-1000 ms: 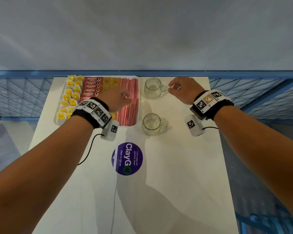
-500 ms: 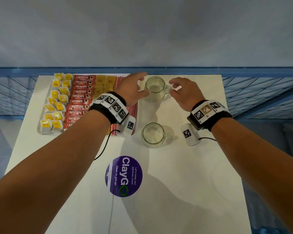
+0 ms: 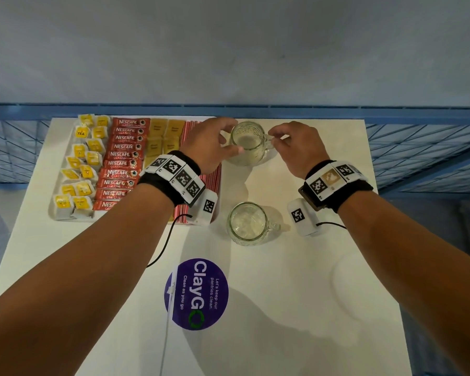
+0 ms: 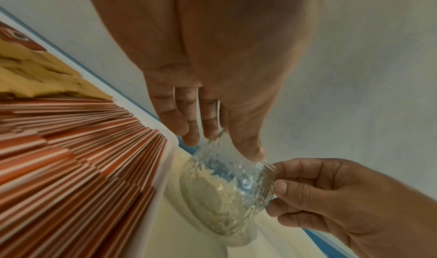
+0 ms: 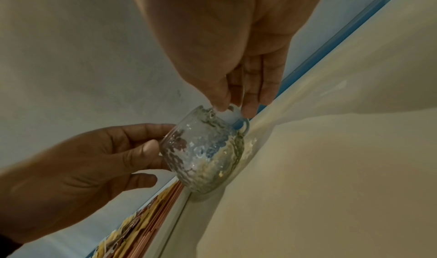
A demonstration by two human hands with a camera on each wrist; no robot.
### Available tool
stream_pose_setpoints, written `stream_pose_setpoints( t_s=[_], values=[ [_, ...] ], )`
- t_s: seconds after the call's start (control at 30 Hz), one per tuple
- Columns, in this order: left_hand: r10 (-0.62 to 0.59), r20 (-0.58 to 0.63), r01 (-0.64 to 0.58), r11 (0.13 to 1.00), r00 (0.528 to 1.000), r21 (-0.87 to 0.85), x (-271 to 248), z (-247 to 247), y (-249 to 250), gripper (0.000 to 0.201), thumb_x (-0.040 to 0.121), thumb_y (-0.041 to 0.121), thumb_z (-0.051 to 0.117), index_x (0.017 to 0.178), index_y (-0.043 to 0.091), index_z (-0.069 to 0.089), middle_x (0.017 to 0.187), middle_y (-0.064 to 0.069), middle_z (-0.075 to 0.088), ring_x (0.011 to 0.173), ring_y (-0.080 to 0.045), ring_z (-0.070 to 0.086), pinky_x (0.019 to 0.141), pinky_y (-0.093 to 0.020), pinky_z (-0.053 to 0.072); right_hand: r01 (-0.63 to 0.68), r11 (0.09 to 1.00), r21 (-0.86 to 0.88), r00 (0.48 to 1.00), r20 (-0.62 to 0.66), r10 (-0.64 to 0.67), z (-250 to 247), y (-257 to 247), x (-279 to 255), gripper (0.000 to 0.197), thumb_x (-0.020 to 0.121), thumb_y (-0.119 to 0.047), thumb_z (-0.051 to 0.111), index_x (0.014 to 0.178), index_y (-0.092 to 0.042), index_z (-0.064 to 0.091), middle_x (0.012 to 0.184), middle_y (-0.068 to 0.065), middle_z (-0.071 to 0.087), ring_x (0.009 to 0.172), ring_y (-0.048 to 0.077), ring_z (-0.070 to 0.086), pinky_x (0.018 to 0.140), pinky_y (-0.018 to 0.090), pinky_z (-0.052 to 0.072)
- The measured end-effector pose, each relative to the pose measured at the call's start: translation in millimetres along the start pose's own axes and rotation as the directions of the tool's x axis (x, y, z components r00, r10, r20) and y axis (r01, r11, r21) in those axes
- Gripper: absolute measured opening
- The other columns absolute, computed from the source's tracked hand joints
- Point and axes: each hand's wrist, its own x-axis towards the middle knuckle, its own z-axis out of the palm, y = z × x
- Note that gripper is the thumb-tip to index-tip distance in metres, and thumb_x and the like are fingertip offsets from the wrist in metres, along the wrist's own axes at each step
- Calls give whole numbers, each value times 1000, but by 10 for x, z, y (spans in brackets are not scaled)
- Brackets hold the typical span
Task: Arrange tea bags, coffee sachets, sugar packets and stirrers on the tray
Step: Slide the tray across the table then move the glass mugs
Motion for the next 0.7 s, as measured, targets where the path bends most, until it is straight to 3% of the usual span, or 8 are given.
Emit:
stream_pose_setpoints(
  t_s=[0.1, 0.27, 0.47, 0.7],
  values=[
    [-2, 9, 2, 1000, 1000, 1, 11, -32, -4, 57, 87, 34, 76, 139, 28, 53, 128, 11, 61, 101, -10, 61, 85, -31, 54, 0, 1000, -6, 1000, -1, 0, 21, -10, 22, 20, 98, -18, 63, 115, -15, 74, 114, 2, 71, 80, 7, 61, 73, 2, 38],
    [-7, 11, 7, 1000, 1000, 8, 32, -62, -9, 57, 89, 32, 75, 141, 28, 51, 131, 10, 60, 104, -11, 61, 77, -21, 44, -6, 1000, -4, 1000, -4, 6, 49, -12, 51, 20, 98, -19, 64, 115, -16, 74, 111, -1, 72, 73, 0, 58, 69, -3, 33],
    [-7, 20, 6, 1000, 1000, 13, 32, -71, 8, 57, 90, 30, 73, 143, 28, 49, 133, 9, 59, 105, -12, 61, 83, -26, 47, -17, 1000, -2, 1000, -12, 17, 57, -18, 41, 19, 98, -20, 64, 114, -16, 73, 110, -2, 72, 70, -2, 57, 69, -3, 33],
    [2, 30, -2, 1000, 1000, 13, 45, -94, 31, 56, 90, 28, 74, 141, 27, 51, 131, 7, 60, 104, -14, 62, 88, -30, 51, -22, 1000, -2, 1000, -2, 22, 35, -47, 35, 20, 98, -20, 63, 115, -16, 73, 112, -1, 73, 79, 8, 62, 81, 17, 41]
  ],
)
